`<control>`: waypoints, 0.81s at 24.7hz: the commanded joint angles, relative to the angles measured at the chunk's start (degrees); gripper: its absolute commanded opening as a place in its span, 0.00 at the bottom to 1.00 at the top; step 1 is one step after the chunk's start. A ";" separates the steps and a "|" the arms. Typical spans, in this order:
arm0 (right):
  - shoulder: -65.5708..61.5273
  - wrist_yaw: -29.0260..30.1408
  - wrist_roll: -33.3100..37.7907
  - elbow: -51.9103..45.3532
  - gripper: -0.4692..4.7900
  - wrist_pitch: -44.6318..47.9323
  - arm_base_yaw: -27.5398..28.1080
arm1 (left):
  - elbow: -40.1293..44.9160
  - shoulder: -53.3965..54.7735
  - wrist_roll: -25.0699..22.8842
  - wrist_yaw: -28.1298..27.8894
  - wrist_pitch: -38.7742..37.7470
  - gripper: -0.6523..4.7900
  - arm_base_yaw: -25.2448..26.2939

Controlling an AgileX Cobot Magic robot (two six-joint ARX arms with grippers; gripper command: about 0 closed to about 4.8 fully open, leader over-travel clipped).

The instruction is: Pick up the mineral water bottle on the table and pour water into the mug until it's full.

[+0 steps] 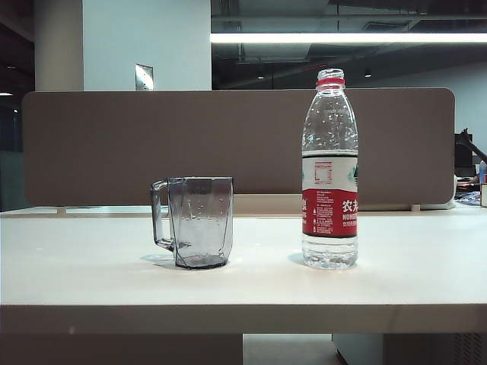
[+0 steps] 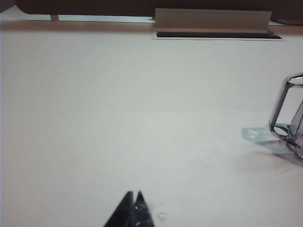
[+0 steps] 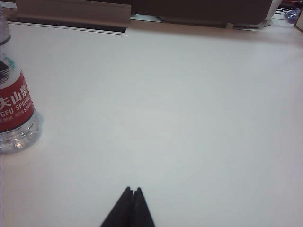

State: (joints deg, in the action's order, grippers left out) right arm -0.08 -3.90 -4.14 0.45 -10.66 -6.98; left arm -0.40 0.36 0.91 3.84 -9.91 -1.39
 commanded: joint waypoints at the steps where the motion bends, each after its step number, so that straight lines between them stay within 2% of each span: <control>1: 0.07 0.20 -0.20 -0.42 0.11 0.52 -0.02 | -0.11 0.04 -1.62 -0.17 -0.35 0.11 0.20; 15: 0.07 0.17 -0.20 -0.42 0.11 0.52 -0.02 | -0.92 0.22 -0.72 0.04 -0.37 0.11 -0.20; 18: 0.07 0.20 -0.20 -0.42 0.11 0.52 -0.02 | -6.10 6.91 0.04 0.04 -0.09 0.11 -2.71; 20: 0.07 0.17 -0.20 -0.42 0.11 0.52 -0.02 | -12.11 14.21 2.93 0.35 -0.09 0.11 -5.20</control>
State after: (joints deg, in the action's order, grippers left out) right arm -0.08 -3.92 -4.14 0.45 -10.66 -6.98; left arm -9.50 11.31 1.43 3.84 -11.22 -5.45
